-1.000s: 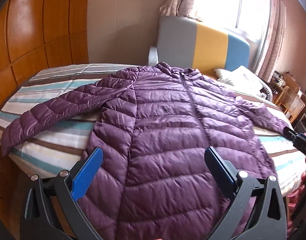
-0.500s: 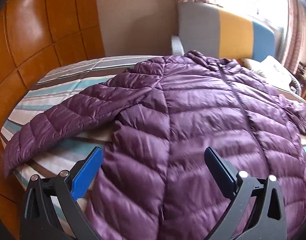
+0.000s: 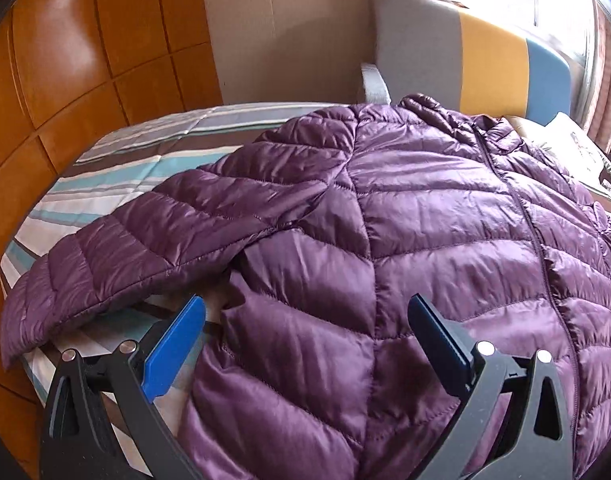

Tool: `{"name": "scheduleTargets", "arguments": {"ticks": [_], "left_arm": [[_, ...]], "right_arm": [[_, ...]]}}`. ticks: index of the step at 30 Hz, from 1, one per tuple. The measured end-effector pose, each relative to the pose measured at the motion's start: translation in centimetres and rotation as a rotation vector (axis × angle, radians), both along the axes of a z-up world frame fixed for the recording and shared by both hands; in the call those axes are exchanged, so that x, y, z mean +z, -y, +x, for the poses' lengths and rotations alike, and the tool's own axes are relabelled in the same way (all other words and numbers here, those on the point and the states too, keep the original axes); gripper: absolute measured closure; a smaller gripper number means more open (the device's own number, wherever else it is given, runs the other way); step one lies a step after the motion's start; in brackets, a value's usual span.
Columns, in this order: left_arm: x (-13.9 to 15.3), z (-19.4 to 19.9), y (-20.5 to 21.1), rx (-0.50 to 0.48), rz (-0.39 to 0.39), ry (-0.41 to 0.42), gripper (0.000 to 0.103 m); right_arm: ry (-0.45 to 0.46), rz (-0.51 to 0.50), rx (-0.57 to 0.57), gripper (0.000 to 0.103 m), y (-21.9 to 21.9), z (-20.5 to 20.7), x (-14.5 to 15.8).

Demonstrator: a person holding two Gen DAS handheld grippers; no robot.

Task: Fold large clothes
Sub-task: 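Move the right gripper to the outstretched jacket sleeve cuff and grasp it, then lift the sleeve with the right gripper, lay it across the jacket body, release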

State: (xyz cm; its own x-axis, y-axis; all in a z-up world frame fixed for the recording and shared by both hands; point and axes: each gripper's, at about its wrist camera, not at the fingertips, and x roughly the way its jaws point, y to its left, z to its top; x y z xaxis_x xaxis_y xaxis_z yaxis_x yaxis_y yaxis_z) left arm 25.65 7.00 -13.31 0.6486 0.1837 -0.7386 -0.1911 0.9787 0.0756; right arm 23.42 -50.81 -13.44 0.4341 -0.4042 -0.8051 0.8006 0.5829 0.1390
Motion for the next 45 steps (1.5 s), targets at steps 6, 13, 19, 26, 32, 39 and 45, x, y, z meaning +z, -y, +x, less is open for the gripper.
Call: {"name": "scheduleTargets", "arguments": {"ticks": [6, 13, 19, 26, 32, 39, 45], "left_arm": [[-1.1, 0.4, 0.2, 0.001, 0.004, -0.028, 0.002], [-1.5, 0.5, 0.4, 0.010, 0.018, -0.042, 0.002], [-1.9, 0.7, -0.1, 0.013, -0.027, -0.062, 0.002], [-2.2, 1.0, -0.1, 0.012, -0.034, -0.077, 0.002], [-2.2, 1.0, 0.0, 0.013, -0.034, -0.075, 0.002], [-2.2, 1.0, 0.0, 0.015, -0.025, -0.080, 0.002], [-2.2, 1.0, -0.3, 0.013, -0.047, -0.077, 0.002]], "right_arm": [[0.036, 0.032, -0.062, 0.011, 1.5, 0.1, -0.8], [0.031, 0.004, -0.103, 0.015, 3.0, 0.8, -0.9], [0.055, 0.009, -0.139, 0.021, 4.3, 0.7, -1.0], [0.081, 0.027, -0.139, 0.058, 5.9, 0.9, -1.3], [0.147, -0.022, -0.042, 0.087, 4.3, 1.5, 0.9], [0.207, -0.130, 0.145, 0.087, -1.9, 3.3, 5.4], [0.218, -0.210, 0.356, 0.087, -10.2, 5.9, 7.8]]}}
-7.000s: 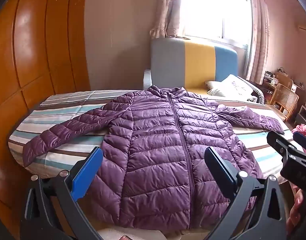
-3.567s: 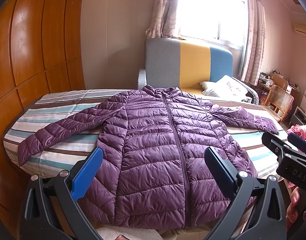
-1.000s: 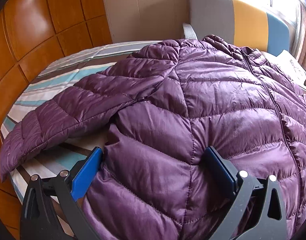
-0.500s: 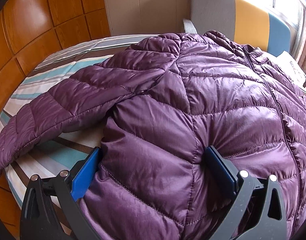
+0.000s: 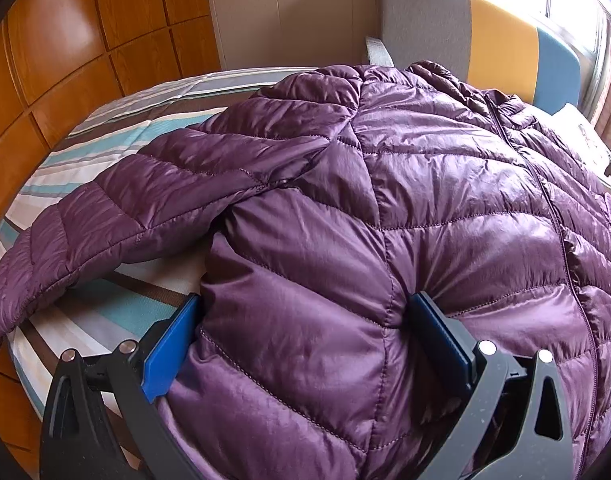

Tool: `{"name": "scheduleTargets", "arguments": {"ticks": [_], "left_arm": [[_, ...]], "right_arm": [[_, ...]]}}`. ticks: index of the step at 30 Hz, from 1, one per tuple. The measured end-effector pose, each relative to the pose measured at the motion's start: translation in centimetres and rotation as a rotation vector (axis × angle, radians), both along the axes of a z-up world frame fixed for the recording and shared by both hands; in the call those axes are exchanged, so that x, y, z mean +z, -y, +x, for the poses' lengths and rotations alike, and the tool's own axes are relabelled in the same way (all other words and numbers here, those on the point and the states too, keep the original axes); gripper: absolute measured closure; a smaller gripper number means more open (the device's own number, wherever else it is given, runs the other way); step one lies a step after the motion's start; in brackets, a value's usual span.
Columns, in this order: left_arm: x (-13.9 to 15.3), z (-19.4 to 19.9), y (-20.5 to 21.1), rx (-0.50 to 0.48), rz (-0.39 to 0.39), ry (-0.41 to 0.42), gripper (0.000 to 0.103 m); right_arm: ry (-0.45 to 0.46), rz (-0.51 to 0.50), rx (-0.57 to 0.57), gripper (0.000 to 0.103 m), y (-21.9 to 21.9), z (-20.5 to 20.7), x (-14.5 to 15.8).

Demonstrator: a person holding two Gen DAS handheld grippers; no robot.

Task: Fold large clothes
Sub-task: 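Lift the sleeve with the right gripper, lay it across the jacket body, release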

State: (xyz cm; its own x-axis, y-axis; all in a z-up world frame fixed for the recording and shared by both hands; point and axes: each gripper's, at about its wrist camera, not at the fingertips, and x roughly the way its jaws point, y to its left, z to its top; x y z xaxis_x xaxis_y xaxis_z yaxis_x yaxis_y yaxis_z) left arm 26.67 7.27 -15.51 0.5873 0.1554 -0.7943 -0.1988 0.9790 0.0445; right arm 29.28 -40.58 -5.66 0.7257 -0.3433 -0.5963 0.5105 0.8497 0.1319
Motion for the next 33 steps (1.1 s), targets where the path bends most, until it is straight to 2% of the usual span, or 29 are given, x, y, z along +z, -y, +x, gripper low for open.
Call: {"name": "scheduleTargets", "arguments": {"ticks": [7, 11, 19, 23, 29, 30, 32, 33], "left_arm": [[0.0, -0.1, 0.0, 0.001, -0.006, 0.004, 0.002], [0.0, -0.2, -0.1, 0.001, -0.009, 0.005, 0.002], [0.0, -0.2, -0.1, 0.001, -0.011, 0.007, 0.002], [0.0, -0.2, -0.1, 0.001, -0.010, 0.007, 0.002], [0.0, -0.2, -0.1, 0.001, -0.008, 0.007, 0.002], [0.0, -0.2, -0.1, 0.001, -0.007, 0.007, 0.002], [0.0, -0.2, 0.0, 0.002, -0.004, 0.007, 0.002], [0.0, -0.1, 0.0, 0.002, -0.004, 0.007, 0.002]], "right_arm": [[-0.011, -0.016, 0.224, 0.087, -10.7, 3.1, 0.3], [-0.046, -0.026, 0.371, 0.087, -17.4, 4.8, -1.1], [-0.084, -0.139, 0.703, 0.087, -29.5, 5.5, -3.0], [-0.105, -0.180, 0.818, 0.087, -33.2, 5.2, -3.6], [-0.180, -0.154, 0.920, 0.087, -34.9, 5.9, -5.1], [-0.200, -0.131, 0.940, 0.081, -34.9, 5.8, -5.5], [-0.230, -0.054, 1.009, 0.037, -35.1, 5.9, -6.1], [-0.235, -0.054, 1.035, 0.032, -35.5, 5.9, -6.3]]}}
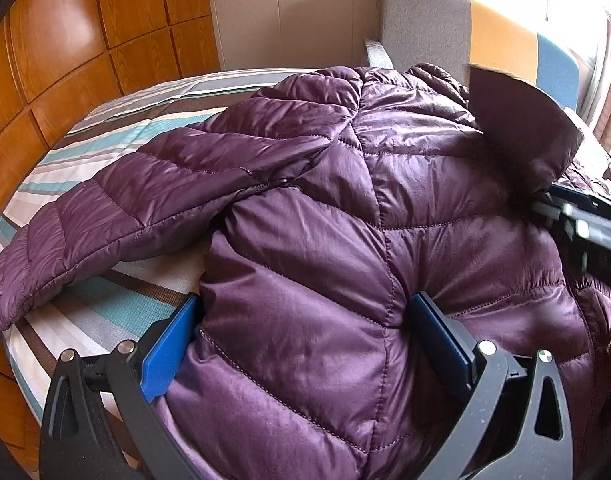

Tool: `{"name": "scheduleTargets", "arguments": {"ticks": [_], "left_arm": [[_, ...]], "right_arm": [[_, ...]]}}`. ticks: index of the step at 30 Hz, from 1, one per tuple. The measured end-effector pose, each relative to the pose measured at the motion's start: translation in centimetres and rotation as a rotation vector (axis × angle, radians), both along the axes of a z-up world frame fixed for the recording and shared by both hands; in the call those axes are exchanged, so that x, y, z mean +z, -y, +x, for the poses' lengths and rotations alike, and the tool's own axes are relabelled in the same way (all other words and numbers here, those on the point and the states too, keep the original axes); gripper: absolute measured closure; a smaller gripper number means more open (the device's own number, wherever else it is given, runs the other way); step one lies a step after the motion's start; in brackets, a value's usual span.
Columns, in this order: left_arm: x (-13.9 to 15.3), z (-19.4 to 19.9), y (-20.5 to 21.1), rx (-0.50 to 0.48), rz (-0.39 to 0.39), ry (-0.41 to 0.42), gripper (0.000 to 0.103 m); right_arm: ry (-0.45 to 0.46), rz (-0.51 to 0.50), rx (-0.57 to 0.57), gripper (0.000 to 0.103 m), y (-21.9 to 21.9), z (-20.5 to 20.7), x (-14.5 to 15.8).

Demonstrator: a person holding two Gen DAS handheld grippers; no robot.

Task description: Fold large clothes

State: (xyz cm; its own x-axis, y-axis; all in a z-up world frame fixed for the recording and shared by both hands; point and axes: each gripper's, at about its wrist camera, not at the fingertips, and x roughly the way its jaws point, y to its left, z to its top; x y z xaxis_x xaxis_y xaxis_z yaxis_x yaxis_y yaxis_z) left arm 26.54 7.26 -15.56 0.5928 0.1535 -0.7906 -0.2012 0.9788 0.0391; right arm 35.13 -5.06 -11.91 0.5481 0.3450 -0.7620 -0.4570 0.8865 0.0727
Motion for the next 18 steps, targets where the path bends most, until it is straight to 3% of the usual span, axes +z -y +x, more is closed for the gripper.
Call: {"name": "scheduleTargets", "arguments": {"ticks": [4, 10, 13, 18], "left_arm": [[0.0, 0.0, 0.0, 0.000, -0.001, 0.000, 0.002], [-0.1, 0.0, 0.0, 0.000, -0.001, 0.001, 0.002], [-0.1, -0.1, 0.0, 0.000, 0.000, 0.001, 0.002], [-0.1, -0.1, 0.0, 0.000, 0.002, 0.001, 0.002]], "right_arm": [[0.061, -0.066, 0.069, 0.030, -1.9, -1.8, 0.4], [0.101, 0.036, -0.011, 0.030, 1.2, -3.6, 2.6], [0.137, -0.002, -0.220, 0.031, 5.2, -4.5, 3.5], [0.108, 0.002, -0.646, 0.060, 14.8, -4.9, 3.5]]}}
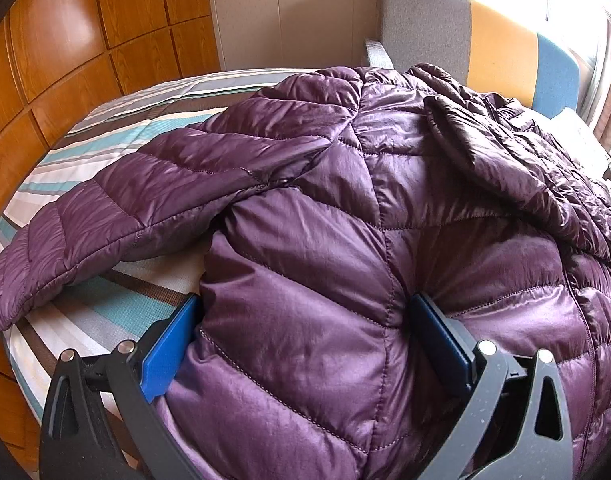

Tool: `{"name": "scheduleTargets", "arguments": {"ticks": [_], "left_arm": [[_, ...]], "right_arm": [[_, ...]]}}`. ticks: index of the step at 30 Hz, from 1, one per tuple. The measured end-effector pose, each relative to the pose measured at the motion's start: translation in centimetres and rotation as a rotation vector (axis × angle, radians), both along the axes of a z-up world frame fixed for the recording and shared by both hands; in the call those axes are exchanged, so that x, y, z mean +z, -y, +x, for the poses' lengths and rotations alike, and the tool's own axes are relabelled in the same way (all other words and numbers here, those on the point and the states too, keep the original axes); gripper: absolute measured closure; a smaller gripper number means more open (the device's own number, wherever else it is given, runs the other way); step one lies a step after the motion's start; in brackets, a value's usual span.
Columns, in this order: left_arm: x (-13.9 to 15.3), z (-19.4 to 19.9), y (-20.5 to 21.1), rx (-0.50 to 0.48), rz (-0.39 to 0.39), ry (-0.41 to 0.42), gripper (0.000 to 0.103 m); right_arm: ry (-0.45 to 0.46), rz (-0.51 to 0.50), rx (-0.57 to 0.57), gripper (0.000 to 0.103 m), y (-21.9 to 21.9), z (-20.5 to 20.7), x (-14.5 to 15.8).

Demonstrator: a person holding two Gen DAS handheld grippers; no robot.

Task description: Fold large clothes

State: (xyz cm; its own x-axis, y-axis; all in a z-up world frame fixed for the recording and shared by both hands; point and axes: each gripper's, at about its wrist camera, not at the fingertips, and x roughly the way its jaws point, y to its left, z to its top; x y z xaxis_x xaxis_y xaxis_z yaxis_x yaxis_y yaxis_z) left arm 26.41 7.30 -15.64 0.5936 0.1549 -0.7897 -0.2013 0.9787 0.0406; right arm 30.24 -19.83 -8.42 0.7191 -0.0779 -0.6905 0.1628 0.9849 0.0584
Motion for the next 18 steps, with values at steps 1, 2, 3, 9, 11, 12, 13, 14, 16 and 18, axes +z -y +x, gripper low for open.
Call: {"name": "scheduleTargets", "arguments": {"ticks": [1, 2, 3, 9, 11, 12, 13, 14, 16, 18], "left_arm": [[0.0, 0.0, 0.0, 0.001, 0.003, 0.000, 0.002], [0.0, 0.1, 0.1, 0.001, 0.004, 0.000, 0.002], [0.0, 0.1, 0.1, 0.002, 0.006, 0.000, 0.002], [0.0, 0.1, 0.1, 0.003, 0.007, 0.001, 0.002], [0.0, 0.1, 0.1, 0.002, 0.006, 0.001, 0.002], [0.0, 0.1, 0.1, 0.002, 0.007, 0.001, 0.002], [0.0, 0.1, 0.1, 0.002, 0.006, 0.001, 0.002], [0.0, 0.1, 0.1, 0.002, 0.007, 0.001, 0.002], [0.1, 0.1, 0.2, 0.004, 0.013, -0.003, 0.002], [0.6, 0.0, 0.3, 0.002, 0.013, -0.010, 0.002]], "right_arm": [[-0.006, 0.012, -0.073, 0.066, 1.9, -0.2, -0.2], [-0.016, 0.039, -0.165, 0.069, 4.2, -0.3, -0.6], [-0.027, 0.060, -0.213, 0.072, 5.5, -0.3, -1.0], [-0.122, 0.069, -0.151, 0.078, 5.6, 2.6, -3.7], [-0.152, 0.026, -0.081, 0.078, 4.2, 3.6, -4.2], [-0.158, 0.014, -0.063, 0.078, 3.7, 3.7, -4.3], [-0.159, 0.010, -0.048, 0.078, 3.5, 3.8, -4.5], [-0.157, 0.019, -0.046, 0.078, 3.8, 3.6, -4.5], [-0.147, 0.040, -0.043, 0.078, 4.1, 3.3, -4.5], [-0.135, 0.055, -0.038, 0.078, 4.5, 2.9, -4.5]]}}
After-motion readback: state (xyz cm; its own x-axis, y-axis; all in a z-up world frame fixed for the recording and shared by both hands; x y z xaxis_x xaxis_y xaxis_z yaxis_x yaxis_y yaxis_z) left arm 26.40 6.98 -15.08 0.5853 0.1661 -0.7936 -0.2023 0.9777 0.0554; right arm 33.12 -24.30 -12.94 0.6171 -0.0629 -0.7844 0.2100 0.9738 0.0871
